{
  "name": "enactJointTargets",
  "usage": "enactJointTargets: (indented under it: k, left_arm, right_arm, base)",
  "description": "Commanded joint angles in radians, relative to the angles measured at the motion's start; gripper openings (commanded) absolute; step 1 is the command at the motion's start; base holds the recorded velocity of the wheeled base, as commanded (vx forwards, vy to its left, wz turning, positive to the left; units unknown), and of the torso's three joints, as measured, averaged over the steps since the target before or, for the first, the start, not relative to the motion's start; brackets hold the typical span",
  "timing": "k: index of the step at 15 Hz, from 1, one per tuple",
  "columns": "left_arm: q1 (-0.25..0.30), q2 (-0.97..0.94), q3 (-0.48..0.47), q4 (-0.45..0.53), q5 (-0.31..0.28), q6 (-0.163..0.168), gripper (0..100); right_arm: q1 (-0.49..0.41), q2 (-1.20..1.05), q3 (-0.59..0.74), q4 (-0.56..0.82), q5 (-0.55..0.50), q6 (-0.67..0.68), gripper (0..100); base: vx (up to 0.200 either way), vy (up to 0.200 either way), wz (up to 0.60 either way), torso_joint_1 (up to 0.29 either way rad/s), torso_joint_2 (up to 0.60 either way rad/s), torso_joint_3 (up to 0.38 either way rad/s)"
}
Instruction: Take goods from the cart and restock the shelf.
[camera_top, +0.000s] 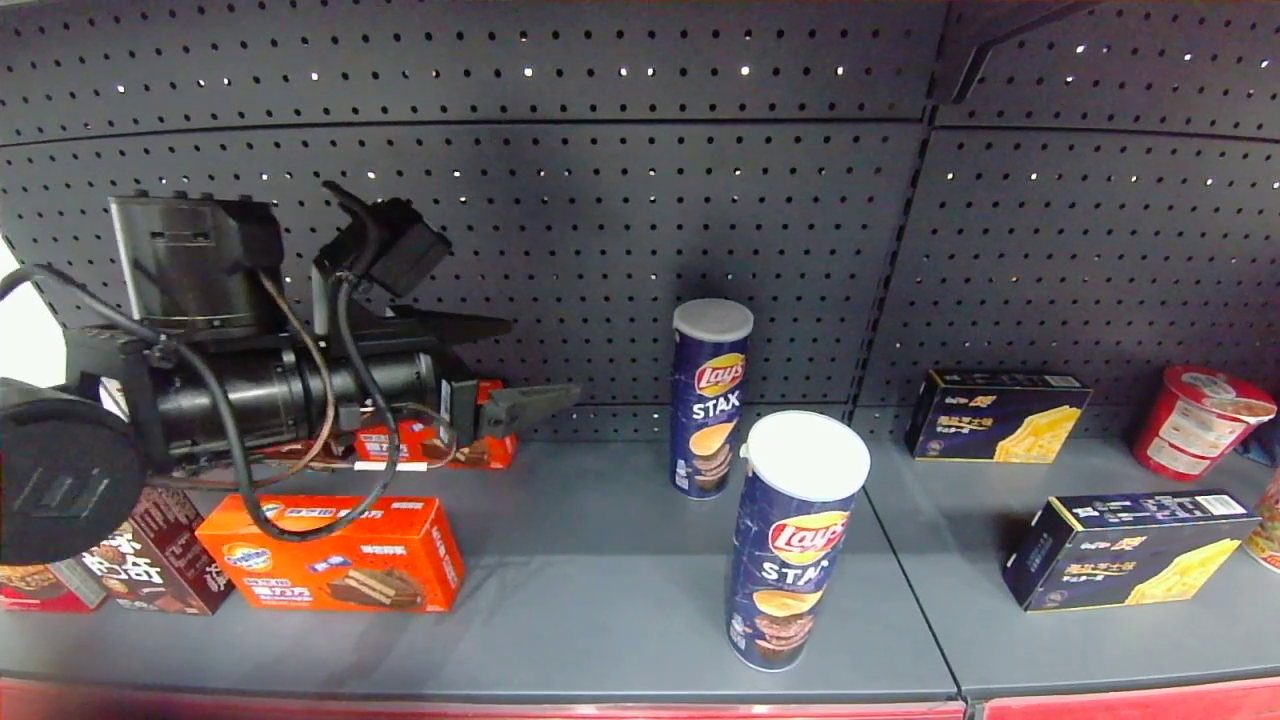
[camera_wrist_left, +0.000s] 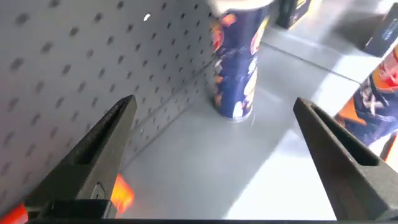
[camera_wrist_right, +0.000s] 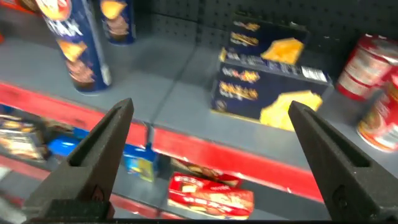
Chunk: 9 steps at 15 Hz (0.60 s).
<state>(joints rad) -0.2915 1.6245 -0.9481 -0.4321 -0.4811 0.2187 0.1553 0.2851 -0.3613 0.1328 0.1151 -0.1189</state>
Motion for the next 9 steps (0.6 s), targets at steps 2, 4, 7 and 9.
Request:
enactJointTargets:
  k: [2, 4, 7, 9]
  left_arm:
    - [-0.006, -0.155, 0.089, 0.010, 0.093, -0.050, 100]
    - [0.000, -0.198, 0.141, 0.013, 0.137, -0.055, 100]
    - [0.002, -0.245, 0.210, 0.013, 0.196, -0.058, 100]
    - [0.026, -0.271, 0.250, 0.013, 0.231, -0.058, 100]
  right_arm:
    - [0.006, 0.272, -0.093, -0.073, 0.043, 0.007, 100]
    - [0.029, 0.381, -0.088, -0.165, 0.041, 0.008, 100]
    - [0.087, 0.488, -0.077, -0.236, 0.035, 0.013, 100]
    - [0.127, 0.586, -0.041, -0.341, 0.032, 0.010, 100]
  base:
    - [0.000, 0.000, 0.00, 0.000, 0.00, 0.000]
    - [0.000, 0.000, 0.00, 0.000, 0.00, 0.000]
    - [0.000, 0.000, 0.00, 0.000, 0.00, 0.000]
    - [0.000, 0.000, 0.00, 0.000, 0.00, 0.000]
